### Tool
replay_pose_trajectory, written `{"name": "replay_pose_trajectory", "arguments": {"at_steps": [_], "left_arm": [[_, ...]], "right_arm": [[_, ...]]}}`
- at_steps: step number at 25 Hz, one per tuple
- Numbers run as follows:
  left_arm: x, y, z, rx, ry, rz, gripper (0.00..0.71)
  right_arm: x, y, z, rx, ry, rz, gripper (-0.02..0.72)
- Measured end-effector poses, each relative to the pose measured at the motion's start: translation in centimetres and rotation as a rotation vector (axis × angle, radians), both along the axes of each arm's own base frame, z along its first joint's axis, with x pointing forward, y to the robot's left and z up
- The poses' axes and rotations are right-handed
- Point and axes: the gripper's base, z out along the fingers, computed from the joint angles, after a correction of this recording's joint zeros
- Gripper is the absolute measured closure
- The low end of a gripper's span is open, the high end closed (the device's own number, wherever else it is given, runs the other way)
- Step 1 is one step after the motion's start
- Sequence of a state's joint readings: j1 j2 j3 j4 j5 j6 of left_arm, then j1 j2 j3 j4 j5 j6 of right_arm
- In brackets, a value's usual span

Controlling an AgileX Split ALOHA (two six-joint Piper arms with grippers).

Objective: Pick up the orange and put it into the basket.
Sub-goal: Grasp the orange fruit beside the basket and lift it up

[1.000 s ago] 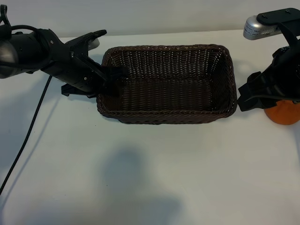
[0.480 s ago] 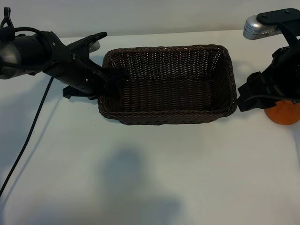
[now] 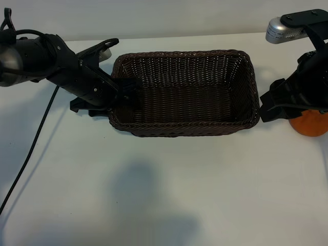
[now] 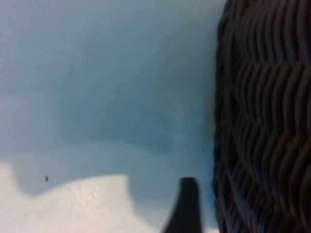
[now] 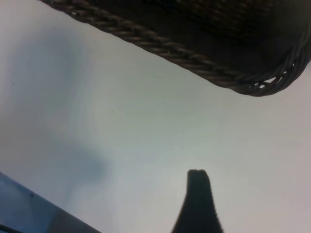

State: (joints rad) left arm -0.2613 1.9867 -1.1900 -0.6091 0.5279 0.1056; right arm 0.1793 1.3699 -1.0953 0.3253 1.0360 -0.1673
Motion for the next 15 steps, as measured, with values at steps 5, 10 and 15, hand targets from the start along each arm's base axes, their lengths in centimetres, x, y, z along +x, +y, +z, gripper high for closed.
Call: {"name": "replay_pose_trajectory", "arguments": {"at_steps": [5,10,15], "left_arm": [[-0.3,0.0,0.2,0.004,0.017,-0.018,0.01],[-0.5,0.2,2.5,0.01,-0.043,-0.033,0.041],[-1.0,0.8,5.3,0.05,-0.109,-0.034,0.05]], "right_arm": [[0.0,0.0,0.0,0.0,0.0,0.0,0.178],[0.0,0.0,0.0,0.0,0.0,-0.001,0.178],[0.0,0.0,0.0,0.001,0.002,-0.001,0.178]]}}
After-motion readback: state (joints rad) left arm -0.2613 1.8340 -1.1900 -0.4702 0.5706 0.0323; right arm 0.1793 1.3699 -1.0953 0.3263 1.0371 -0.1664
